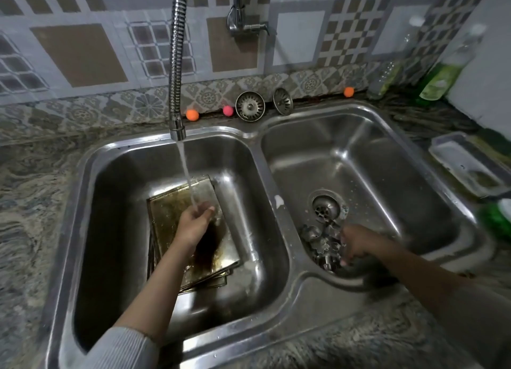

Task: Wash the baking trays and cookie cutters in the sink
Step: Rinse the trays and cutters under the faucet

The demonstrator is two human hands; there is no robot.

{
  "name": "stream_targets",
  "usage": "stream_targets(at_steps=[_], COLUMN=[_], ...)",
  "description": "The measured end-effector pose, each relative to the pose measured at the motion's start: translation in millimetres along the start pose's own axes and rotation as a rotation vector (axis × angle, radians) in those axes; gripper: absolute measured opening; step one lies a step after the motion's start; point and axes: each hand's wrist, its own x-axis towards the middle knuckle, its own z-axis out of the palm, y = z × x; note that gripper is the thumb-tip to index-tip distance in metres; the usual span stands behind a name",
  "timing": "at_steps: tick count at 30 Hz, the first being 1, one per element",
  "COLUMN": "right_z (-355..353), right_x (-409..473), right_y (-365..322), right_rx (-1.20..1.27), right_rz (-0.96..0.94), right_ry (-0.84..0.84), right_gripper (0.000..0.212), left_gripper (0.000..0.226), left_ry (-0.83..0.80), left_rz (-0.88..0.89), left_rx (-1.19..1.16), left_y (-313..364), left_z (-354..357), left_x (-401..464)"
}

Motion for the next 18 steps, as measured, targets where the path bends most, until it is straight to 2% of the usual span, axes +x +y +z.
stream_targets(at_steps=[5, 7, 10, 12, 15, 16, 18], right_z=[2, -3, -23, -38, -45, -41, -26], right_x=[2, 2, -10, -22, -44, -50, -48], right_y=[-4, -8, -32, -61, -125, -149, -188], right_rx=[-0.066, -0.127, -0.257, -0.136, 0.239, 0.346, 0.493], right_rz=[-0.008, 0.012, 0.057, 0.001, -0.283, -0.399, -0.560], right_ry=[-0.025, -0.012, 0.132, 0.342, 0.614, 0.640, 0.570], right_gripper=[0.031, 0.034, 0.030, 0.019, 0.010, 0.013, 0.021], left_gripper=[0.029, 0.028, 0.021, 0.011, 0.019, 0.020, 0.019], left_ry=[0.003, 0.008, 0.000, 0.017, 0.085, 0.098, 0.141], left_rz=[-0.006, -0.010, -0.008, 0.017, 0.049, 0.049, 0.048], left_rx=[0.010, -0.012, -0.103, -0.164, -0.169, -0.178, -0.128], left_y=[-4, -5, -5, -4, -4, -6, -12], left_z=[-7, -9, -10, -11, -17, -21, -29], left_x=[0, 1, 0, -3, -9, -9, -9])
